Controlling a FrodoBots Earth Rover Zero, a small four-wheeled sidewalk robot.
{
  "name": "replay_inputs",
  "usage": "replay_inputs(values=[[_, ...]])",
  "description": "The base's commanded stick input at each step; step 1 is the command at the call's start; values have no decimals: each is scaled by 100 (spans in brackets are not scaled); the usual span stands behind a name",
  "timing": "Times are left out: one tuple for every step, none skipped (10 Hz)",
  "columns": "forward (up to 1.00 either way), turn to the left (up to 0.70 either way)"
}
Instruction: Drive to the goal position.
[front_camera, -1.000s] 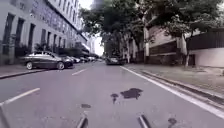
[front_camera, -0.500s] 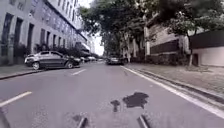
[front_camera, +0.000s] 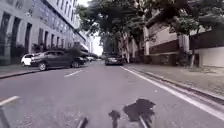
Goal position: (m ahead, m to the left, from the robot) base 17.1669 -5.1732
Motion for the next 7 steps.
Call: replay_inputs(values=[[70, 1], [70, 1], [70, 1], [70, 1], [70, 0], [70, 0], [70, 0]])
